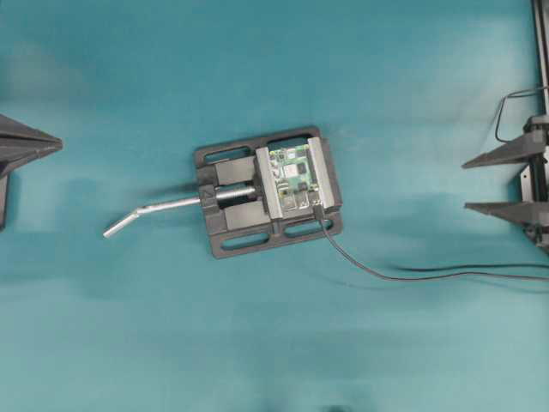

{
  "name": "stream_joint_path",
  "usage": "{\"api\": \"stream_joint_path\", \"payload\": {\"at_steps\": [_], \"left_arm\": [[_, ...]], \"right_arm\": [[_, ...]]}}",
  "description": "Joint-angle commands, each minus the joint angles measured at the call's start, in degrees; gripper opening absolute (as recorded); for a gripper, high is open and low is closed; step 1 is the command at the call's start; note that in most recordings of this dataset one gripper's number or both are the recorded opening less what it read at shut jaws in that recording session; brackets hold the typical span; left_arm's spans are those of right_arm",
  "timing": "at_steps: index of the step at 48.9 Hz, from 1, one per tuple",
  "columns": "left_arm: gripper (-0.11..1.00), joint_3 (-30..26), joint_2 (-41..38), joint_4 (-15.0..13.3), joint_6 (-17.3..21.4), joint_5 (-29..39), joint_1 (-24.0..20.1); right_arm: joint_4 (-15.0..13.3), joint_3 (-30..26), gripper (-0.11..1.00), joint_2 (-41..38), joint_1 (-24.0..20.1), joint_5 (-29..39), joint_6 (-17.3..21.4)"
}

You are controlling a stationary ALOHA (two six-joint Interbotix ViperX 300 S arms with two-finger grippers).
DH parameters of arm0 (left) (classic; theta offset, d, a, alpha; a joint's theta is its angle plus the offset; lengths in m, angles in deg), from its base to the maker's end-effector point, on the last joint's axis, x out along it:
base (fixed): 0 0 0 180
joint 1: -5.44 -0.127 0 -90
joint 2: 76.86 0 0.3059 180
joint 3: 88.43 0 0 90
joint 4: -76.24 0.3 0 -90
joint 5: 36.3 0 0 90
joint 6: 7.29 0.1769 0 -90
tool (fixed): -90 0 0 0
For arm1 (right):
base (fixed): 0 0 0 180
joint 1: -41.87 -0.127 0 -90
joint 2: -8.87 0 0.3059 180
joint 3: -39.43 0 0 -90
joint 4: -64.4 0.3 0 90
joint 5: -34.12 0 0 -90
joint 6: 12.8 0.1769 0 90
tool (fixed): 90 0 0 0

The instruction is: Insert the USB into the fixed PCB.

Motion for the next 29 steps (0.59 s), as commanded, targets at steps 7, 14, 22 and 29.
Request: {"api": "stream_joint_path", "payload": {"at_steps": [7,14,22,29], "left_arm": [[0.00,-0.8,-0.4,0.2,-0.4,-0.2,-0.3],[0.00,-0.8,-0.5,0.2,-0.4,-0.2,-0.3],[0.00,-0.8,-0.4,0.2,-0.4,-0.2,-0.3],[0.00,-0.8,-0.4,0.2,-0.4,-0.2,-0.3]], "right_arm": [[-0.2,1.2,0.70,3.8,0.2,-0.5,0.1],[-0.2,1.2,0.70,3.7,0.2,-0.4,0.1],[-0.3,1.8,0.70,3.5,0.2,-0.4,0.1],[-0.3,1.9,0.70,3.4,0.2,-0.5,0.1]]}}
